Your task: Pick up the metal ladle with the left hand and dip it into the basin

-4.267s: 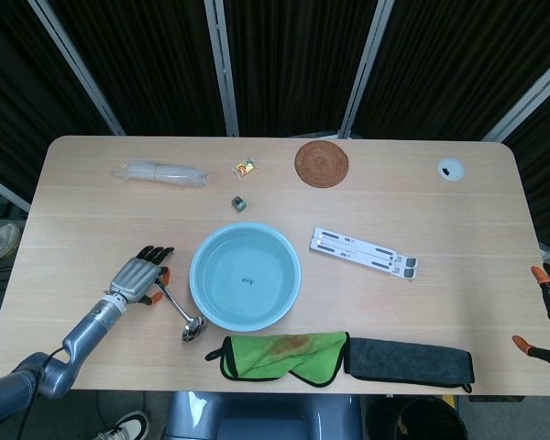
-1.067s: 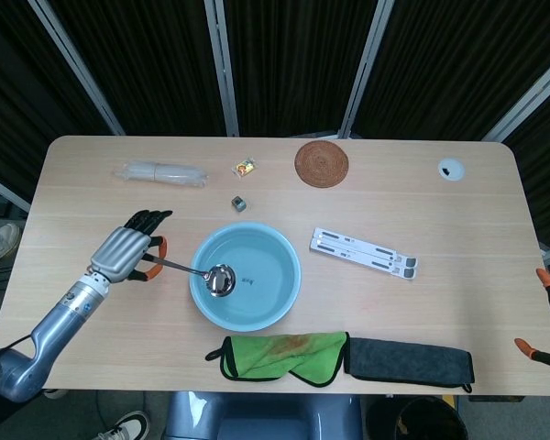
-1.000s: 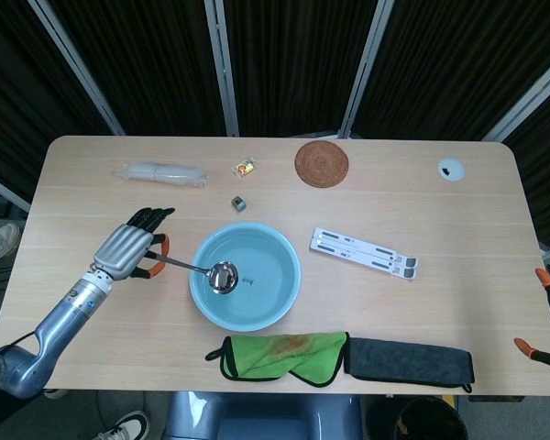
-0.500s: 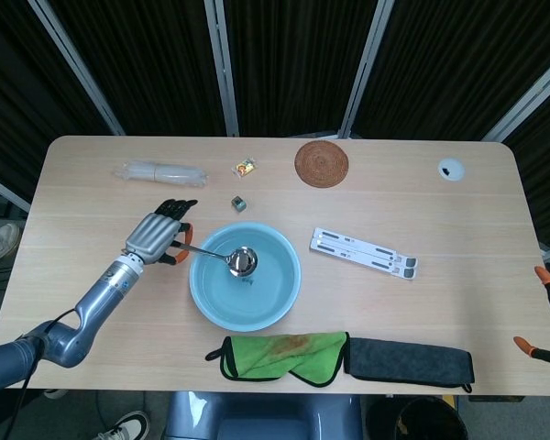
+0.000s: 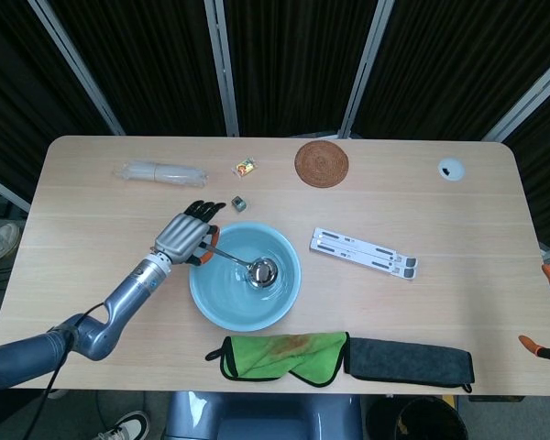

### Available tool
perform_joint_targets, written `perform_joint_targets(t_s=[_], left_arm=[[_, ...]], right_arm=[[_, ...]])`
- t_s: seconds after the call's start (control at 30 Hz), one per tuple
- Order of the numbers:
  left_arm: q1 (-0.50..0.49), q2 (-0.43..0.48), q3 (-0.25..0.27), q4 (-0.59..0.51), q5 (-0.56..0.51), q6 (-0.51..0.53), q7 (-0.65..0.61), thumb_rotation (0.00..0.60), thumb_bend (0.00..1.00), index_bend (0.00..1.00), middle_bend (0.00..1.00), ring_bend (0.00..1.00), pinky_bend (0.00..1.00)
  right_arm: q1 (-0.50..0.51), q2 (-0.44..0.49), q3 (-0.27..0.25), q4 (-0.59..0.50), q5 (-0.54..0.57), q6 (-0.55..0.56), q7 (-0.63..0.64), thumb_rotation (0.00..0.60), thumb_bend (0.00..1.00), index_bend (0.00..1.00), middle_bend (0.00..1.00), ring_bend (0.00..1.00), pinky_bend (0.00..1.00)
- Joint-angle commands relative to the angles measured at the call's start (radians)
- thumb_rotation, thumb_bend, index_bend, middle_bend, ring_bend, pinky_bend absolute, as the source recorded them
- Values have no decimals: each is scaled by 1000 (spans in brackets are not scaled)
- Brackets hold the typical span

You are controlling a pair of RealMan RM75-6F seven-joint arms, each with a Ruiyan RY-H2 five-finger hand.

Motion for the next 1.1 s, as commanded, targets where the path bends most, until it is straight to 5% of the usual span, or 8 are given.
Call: perform_joint_targets(t_s=[0.03,1.1], left_arm=[[-3,-4,2,-1,-5,-1,9,600,476,615,0,0,0],[21,59,36,-139,-30,44,65,600,478,618,0,0,0]], right_arm=[[-3,3,-1,1,-2,5,6,600,0,0,0,0,0],[-10,2,-9,0,-17,20,14,600,0,0,0,0,0]])
